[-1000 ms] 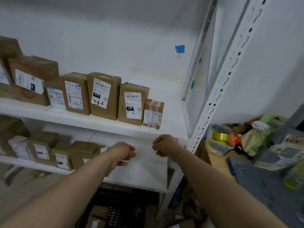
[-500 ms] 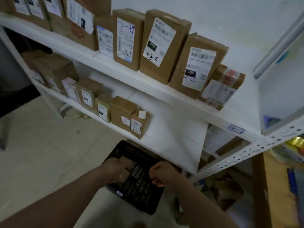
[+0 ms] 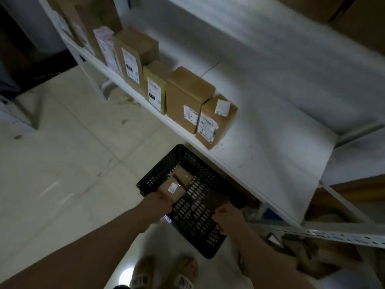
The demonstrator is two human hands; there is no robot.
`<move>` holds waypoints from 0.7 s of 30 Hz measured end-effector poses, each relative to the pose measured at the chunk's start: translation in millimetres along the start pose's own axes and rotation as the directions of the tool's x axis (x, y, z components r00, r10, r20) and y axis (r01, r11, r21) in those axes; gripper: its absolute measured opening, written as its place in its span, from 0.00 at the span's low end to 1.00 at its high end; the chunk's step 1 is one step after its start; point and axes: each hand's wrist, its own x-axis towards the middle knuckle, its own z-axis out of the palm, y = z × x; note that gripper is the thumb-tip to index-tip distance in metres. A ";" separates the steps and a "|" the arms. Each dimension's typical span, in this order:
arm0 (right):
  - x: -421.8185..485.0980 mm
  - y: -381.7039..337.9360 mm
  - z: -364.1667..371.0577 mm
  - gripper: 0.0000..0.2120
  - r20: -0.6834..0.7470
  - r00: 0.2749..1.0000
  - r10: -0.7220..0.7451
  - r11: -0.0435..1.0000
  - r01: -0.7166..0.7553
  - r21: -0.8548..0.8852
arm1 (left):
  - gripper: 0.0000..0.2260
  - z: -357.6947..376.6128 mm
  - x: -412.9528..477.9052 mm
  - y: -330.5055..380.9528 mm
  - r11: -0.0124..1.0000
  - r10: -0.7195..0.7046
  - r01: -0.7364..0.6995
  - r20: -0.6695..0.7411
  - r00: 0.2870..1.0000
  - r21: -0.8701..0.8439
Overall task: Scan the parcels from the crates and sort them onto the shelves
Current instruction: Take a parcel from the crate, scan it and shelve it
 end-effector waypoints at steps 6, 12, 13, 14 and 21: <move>98.0 6.5 49.3 0.10 -0.002 1.000 -0.026 0.998 0.026 -0.063 | 0.14 15.3 98.5 -27.1 0.997 0.000 -0.003 0.042 0.999 0.075; 217.0 -0.7 105.4 0.05 0.013 0.998 -0.068 0.996 0.069 -0.056 | 0.05 21.4 207.5 -54.9 0.993 0.039 -0.037 -0.017 0.999 0.108; 238.1 0.4 113.4 0.03 -0.001 0.998 -0.070 0.997 0.070 -0.043 | 0.05 21.9 225.6 -56.3 0.990 0.059 -0.056 -0.020 0.998 0.128; 259.8 1.2 120.3 0.07 -0.020 0.998 -0.059 0.998 0.059 -0.028 | 0.07 22.5 246.5 -59.7 0.989 0.064 -0.059 -0.032 0.997 0.139; 386.1 -3.2 149.9 0.17 -0.001 1.000 0.018 0.994 -0.018 0.112 | 0.08 28.5 355.0 -81.0 0.976 0.125 -0.104 -0.097 0.987 0.194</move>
